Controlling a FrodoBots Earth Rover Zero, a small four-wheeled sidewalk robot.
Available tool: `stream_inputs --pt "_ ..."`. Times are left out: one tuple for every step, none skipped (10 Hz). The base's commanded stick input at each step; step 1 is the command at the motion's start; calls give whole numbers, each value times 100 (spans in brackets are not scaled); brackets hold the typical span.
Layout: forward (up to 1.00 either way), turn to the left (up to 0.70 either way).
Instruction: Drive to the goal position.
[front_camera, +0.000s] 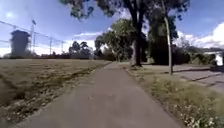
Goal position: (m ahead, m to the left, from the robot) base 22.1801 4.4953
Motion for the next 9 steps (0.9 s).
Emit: stream_inputs --pt "100 0" --pt "100 0" --pt "100 0" --pt "100 0" --pt "100 0" --pt "100 1" --pt "100 9" --pt "100 25" --pt "100 18"
